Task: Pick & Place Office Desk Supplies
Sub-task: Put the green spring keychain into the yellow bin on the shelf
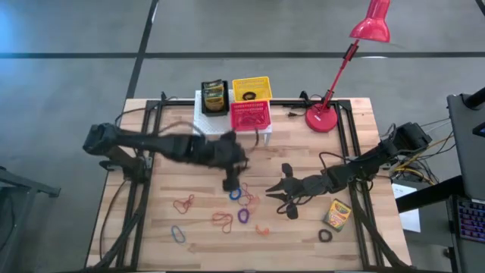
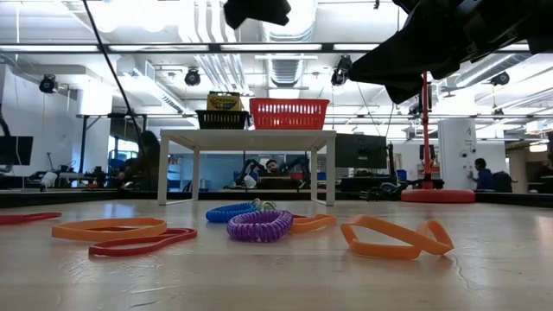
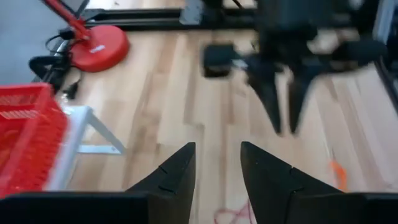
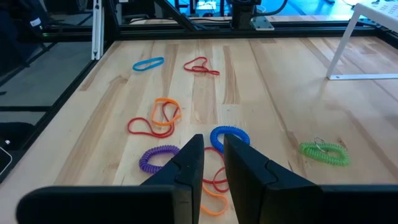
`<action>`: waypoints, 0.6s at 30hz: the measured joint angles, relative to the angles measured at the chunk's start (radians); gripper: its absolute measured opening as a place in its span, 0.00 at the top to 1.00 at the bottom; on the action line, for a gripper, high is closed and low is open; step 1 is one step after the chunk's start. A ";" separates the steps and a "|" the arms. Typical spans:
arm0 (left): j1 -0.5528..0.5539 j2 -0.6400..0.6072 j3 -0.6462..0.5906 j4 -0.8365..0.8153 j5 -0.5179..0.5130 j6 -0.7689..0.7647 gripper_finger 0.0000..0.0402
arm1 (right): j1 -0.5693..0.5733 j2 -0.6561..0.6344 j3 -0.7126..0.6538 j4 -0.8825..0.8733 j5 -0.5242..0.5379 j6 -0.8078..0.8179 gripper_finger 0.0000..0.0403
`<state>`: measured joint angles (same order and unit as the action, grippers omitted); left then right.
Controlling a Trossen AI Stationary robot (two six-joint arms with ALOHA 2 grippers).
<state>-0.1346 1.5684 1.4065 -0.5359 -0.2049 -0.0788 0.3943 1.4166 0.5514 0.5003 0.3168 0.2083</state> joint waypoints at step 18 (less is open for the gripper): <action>-0.250 0.000 -0.522 0.287 -0.275 -0.428 0.67 | -0.011 0.090 0.000 0.091 0.000 0.002 0.85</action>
<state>-0.3847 1.5681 0.8848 -0.2490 -0.4797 -0.5068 0.3836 1.5061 0.5518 0.5917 0.3166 0.2098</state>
